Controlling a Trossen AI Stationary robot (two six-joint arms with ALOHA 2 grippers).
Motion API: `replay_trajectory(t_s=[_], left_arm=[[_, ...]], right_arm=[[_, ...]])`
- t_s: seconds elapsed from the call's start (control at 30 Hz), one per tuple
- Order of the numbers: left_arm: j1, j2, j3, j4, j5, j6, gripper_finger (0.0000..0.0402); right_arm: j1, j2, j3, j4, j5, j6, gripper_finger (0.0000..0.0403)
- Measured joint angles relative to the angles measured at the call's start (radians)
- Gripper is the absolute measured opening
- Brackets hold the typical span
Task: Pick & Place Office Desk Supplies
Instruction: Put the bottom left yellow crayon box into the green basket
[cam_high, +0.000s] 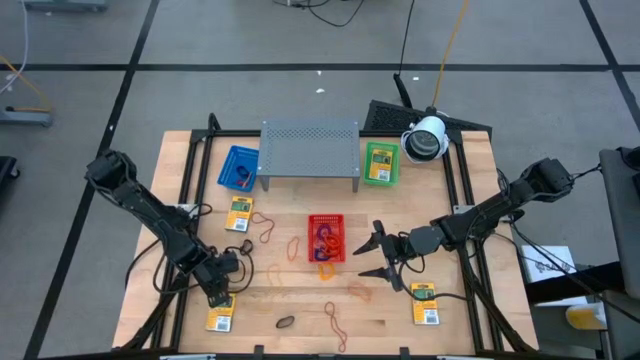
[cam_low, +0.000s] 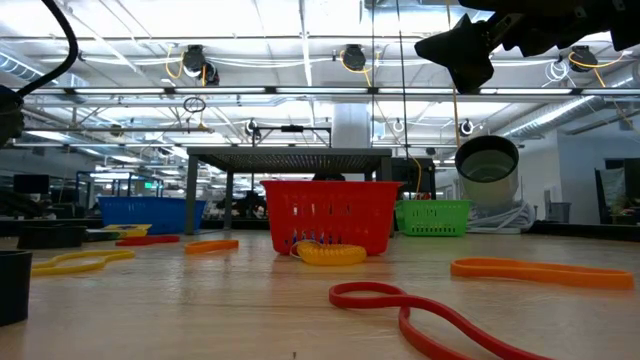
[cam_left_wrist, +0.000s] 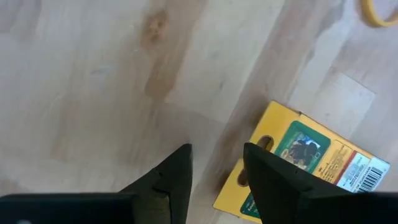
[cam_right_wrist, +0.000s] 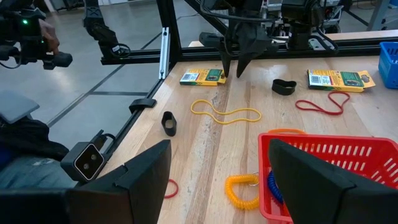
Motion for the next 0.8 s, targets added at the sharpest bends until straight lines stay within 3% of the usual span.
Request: replay_trajectory(t_s=[0.27,0.8], left_arm=[[-0.035,0.003,0.001,0.09,0.005,0.024,0.0152],[-0.072,0.0,0.002,0.006,-0.004,-0.022,0.0152]], right_arm=[[0.0,0.0,0.0,-0.001,0.0,0.0,0.0258],[0.0,0.0,0.0,-0.011,0.0,0.0,0.0258]])
